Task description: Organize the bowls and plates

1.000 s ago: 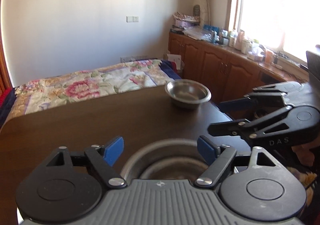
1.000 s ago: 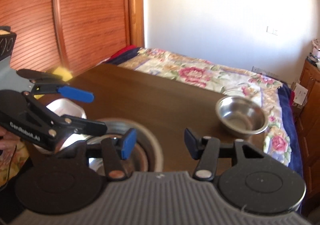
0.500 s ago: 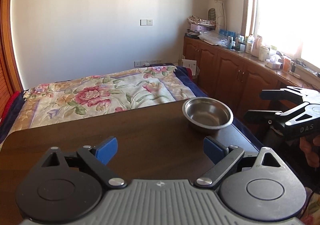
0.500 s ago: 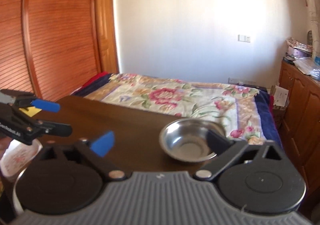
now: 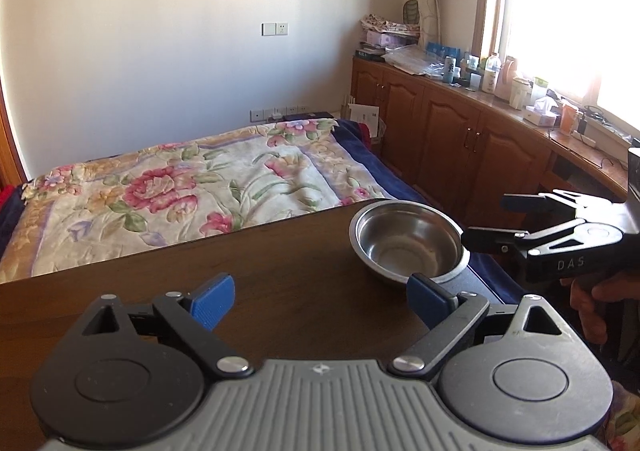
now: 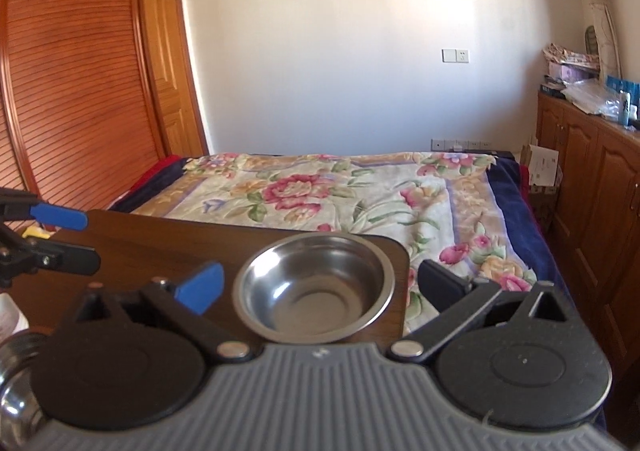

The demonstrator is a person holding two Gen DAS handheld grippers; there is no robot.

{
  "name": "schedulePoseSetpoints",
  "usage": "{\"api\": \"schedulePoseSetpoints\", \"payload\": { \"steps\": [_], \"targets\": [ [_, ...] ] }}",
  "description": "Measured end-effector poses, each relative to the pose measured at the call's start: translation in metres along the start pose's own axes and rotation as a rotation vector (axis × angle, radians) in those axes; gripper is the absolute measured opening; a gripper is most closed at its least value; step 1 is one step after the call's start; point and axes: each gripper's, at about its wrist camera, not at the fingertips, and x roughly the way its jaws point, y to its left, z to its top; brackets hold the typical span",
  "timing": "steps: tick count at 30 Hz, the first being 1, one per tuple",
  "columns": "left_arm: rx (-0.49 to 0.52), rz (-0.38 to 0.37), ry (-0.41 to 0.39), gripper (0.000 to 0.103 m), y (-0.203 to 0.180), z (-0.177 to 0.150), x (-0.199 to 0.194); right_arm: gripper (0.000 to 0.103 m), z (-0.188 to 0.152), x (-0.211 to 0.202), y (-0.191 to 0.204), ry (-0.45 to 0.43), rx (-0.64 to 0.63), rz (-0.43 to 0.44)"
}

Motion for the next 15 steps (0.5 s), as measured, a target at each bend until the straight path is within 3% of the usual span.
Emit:
{"api": "schedulePoseSetpoints", "payload": {
  "steps": [6, 15],
  "targets": [
    [-0.03, -0.031, 0.038, 0.091, 0.0, 0.009, 0.025, 0.101, -0.004, 0.011, -0.011, 0.008, 0.014, 0.009],
    [-0.073, -0.064, 0.099, 0.076, -0.002, 0.017, 0.058, 0.083, -0.013, 0.024, -0.025, 0.045, 0.043, 0.014]
  ]
}}
